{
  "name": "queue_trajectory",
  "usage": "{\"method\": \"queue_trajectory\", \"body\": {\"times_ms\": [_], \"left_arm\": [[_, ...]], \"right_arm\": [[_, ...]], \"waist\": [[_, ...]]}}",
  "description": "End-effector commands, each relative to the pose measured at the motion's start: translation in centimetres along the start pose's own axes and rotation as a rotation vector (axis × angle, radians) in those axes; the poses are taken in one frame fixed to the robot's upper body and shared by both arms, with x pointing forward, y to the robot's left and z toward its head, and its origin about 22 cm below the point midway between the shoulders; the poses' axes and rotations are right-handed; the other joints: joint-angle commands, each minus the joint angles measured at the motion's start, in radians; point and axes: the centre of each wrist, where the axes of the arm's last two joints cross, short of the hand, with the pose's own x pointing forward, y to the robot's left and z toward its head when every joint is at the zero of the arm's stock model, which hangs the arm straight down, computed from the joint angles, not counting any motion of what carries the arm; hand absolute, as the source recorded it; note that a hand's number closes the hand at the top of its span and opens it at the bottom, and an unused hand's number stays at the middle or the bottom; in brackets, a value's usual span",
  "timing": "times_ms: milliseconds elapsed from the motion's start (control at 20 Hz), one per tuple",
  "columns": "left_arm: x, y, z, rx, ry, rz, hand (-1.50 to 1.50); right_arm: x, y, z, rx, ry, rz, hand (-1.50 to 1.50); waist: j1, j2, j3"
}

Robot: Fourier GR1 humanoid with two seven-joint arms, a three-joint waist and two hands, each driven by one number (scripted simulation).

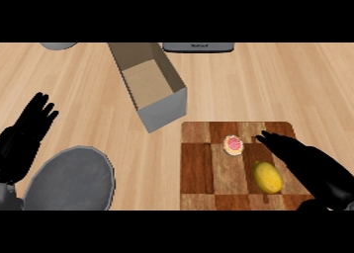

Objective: Pick the lemon from the cutting board and place it in the cardboard box

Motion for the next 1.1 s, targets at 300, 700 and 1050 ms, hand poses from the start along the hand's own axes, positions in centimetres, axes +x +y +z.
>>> {"method": "queue_trajectory", "body": {"times_ms": [300, 700, 1050], "left_arm": [[-0.7, 0.9, 0.7, -0.012, 0.001, 0.000, 0.00], [-1.0, -0.7, 1.2, -0.009, 0.010, 0.004, 0.00], [-0.6, -1.8, 0.8, 0.004, 0.000, 0.019, 0.00]], "right_arm": [[0.1, 0.2, -0.9, 0.033, 0.068, 0.038, -1.50], [-0.7, 1.8, -3.0, 0.031, 0.085, 0.059, -1.50], [1.0, 3.3, -2.9, 0.085, 0.102, 0.086, -1.50]], "waist": [[0.001, 0.000, 0.000], [0.002, 0.000, 0.000], [0.000, 0.000, 0.000]]}}
